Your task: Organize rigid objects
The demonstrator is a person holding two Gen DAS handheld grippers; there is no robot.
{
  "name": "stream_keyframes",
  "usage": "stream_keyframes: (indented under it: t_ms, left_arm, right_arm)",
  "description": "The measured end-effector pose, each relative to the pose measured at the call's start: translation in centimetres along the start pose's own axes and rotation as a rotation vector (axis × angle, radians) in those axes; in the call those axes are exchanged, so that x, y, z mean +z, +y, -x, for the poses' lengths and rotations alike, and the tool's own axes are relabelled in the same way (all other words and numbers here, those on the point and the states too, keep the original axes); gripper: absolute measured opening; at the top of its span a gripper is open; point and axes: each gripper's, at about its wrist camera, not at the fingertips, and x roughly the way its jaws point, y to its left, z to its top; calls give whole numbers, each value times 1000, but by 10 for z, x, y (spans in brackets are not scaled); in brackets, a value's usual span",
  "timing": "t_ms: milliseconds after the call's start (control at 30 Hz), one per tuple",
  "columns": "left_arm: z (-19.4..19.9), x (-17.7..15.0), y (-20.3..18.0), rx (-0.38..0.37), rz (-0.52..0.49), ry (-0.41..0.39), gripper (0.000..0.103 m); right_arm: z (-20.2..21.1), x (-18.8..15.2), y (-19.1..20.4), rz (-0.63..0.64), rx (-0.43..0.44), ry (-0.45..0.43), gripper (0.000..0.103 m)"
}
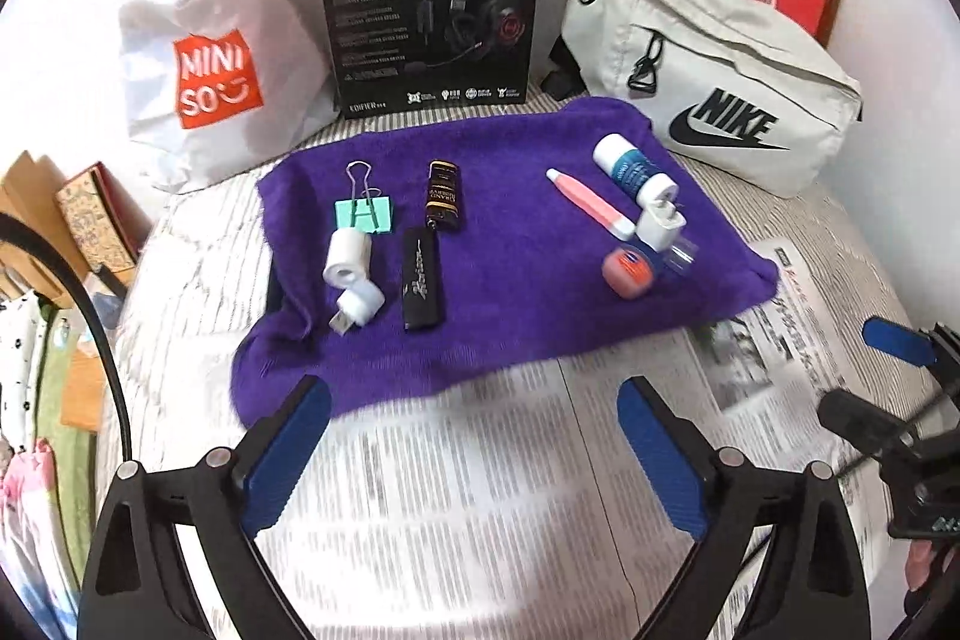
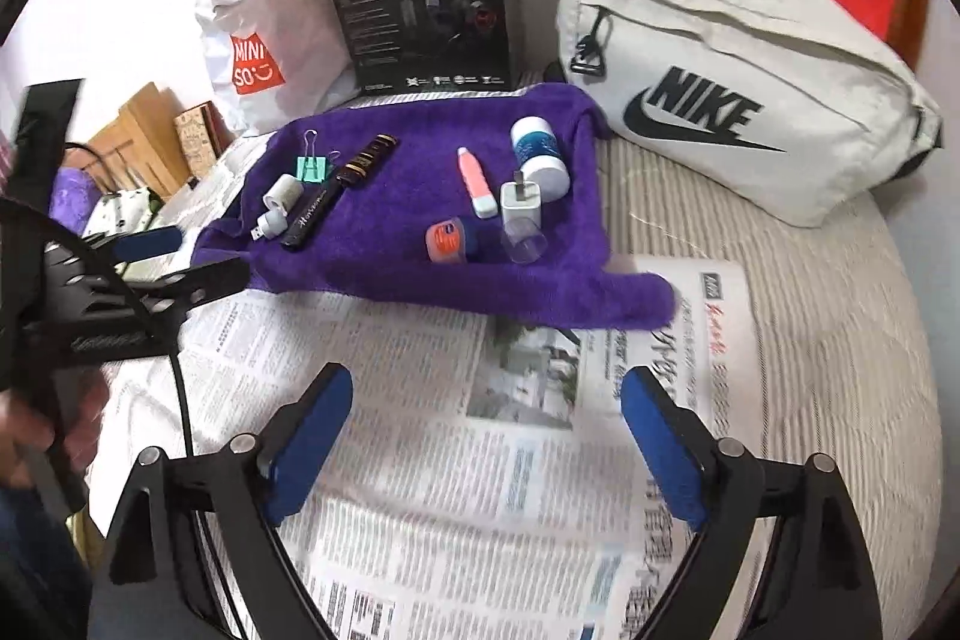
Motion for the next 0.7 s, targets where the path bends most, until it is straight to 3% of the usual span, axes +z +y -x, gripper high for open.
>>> stream_keyframes:
  t_ms: [333,433,700]
  left_arm:
    - [48,-41,-17,1,46,-39,101]
    - [59,-51,-17,11,59,-51,101]
    - [85,-66,-14,11,92,-75,101]
  right_arm:
    - [34,-25,15,-19,-67,-6,103]
    - [42,-31,18,-12,-107,-9,103]
    - [65,-41,15,-49,-105,-28,103]
